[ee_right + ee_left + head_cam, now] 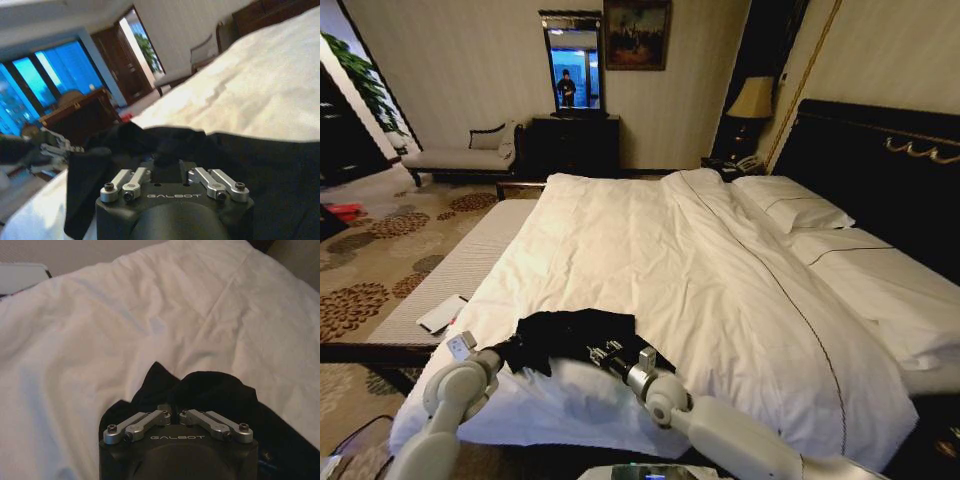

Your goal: Fold the clothes on the bed.

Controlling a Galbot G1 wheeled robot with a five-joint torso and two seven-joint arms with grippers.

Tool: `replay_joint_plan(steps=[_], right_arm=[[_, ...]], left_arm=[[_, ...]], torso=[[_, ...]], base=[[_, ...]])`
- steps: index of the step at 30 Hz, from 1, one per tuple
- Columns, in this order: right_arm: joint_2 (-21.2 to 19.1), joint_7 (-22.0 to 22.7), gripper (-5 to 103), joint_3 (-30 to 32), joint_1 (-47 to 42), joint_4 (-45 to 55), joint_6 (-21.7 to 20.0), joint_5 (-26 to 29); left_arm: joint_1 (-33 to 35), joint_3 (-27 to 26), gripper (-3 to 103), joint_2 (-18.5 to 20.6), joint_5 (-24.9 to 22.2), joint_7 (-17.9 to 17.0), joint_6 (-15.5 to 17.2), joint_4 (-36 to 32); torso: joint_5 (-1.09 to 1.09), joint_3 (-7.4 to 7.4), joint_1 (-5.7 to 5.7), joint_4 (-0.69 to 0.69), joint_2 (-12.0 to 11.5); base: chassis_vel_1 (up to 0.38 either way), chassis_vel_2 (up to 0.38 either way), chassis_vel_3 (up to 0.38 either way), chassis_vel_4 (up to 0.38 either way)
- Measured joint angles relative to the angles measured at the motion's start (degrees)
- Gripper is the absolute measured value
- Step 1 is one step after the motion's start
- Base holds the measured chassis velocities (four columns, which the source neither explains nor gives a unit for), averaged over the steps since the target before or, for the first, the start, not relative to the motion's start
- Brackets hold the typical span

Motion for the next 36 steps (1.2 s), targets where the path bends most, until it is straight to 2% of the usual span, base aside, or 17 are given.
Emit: replay_joint_plan(steps=[1,3,6,9,14,21,25,26,27,28,30,31,34,36], right_arm=[[-0.39,-1.2,22,0.41,-0.22,0.55,0.99,0.24],[-0.74,-2.11,22,0.72,-0.41,1.03,1.75,0.4],[-1.84,-4.5,7,1.75,-0.92,2.79,3.64,1.54],[-2.35,-5.28,1,2.41,-1.12,3.71,4.16,2.43],[-2.65,-5.17,0,4.0,-1.02,4.55,4.28,3.85],[-2.86,-0.66,-3,3.97,-1.35,4.45,2.27,3.26],[-3.1,0.63,17,1.48,-3.0,3.92,1.61,1.22],[-3.1,0.63,17,1.48,-3.0,3.92,1.61,1.22],[-2.91,0.97,22,0.69,-3.32,3.66,1.48,0.99],[-2.65,1.25,22,0.04,-3.5,3.42,1.37,0.9],[-2.09,1.42,33,-1.02,-3.54,3.06,1.13,0.84],[-2.09,1.42,33,-1.02,-3.54,3.06,1.13,0.84],[-1.74,1.61,49,-1.71,-3.29,2.81,0.56,0.83],[-1.69,1.63,49,-1.8,-3.19,2.68,0.51,0.84]], left_arm=[[-0.2,-0.19,2,0.1,-0.05,0.1,-0.03,-0.18],[-0.38,-0.38,2,0.19,-0.12,0.19,-0.06,-0.32],[-1.01,-1.08,2,0.51,-0.64,0.4,-0.15,-0.92],[-1.42,-1.63,2,0.7,-1.03,0.48,-0.21,-1.34],[-2.4,-2.44,2,1.25,-1.33,1.36,-0.72,-2.0],[-4.28,-2.48,2,2.07,-1.64,1.78,-0.98,-2.88],[-4.6,-1.8,2,1.92,-1.56,1.78,-0.98,-3.08],[-4.6,-1.8,2,1.92,-1.56,1.78,-0.98,-3.08],[-4.61,-1.69,2,1.73,-1.48,1.76,-0.97,-3.08],[-4.61,-1.67,2,1.61,-1.43,1.74,-0.97,-3.18],[-4.22,-1.73,2,1.52,-1.41,1.62,-0.95,-3.93],[-4.22,-1.73,2,1.52,-1.41,1.62,-0.95,-3.93],[-3.29,-1.89,2,1.69,-1.41,1.38,-0.8,-4.92],[-2.91,-1.98,2,1.81,-1.41,1.23,-0.73,-5.17]], torso=[[0.0,0.0,0.0,0.0,0.0],[0.0,0.0,0.0,0.0,0.0],[0.0,0.0,0.0,0.0,0.0],[0.0,0.0,0.0,0.0,0.0],[0.0,0.0,0.0,0.0,0.01],[0.0,0.0,0.0,0.0,0.0],[0.0,0.0,0.0,0.0,0.0],[0.0,0.0,0.0,0.0,0.0],[0.0,0.0,0.0,0.0,0.0],[0.0,0.0,0.0,0.0,0.0],[0.0,0.0,0.0,0.0,0.0],[0.0,0.0,0.0,0.0,0.0],[0.0,0.0,0.0,0.0,0.0],[0.0,0.0,0.0,0.0,0.0]], base=[[0.0,0.0,0.0,0.0],[0.0,0.0,0.0,0.0],[0.0,0.0,0.0,0.0],[0.0,0.0,0.0,0.0],[0.0,0.0,0.0,0.0],[0.0,0.0,0.0,0.0],[0.0,0.0,0.0,0.0],[0.0,0.0,0.0,0.0],[0.0,0.0,0.0,0.0],[0.0,0.0,0.0,0.0],[0.0,0.0,0.0,0.0],[0.0,0.0,0.0,0.0],[0.0,0.0,0.0,0.0],[0.0,0.0,0.0,0.0]])
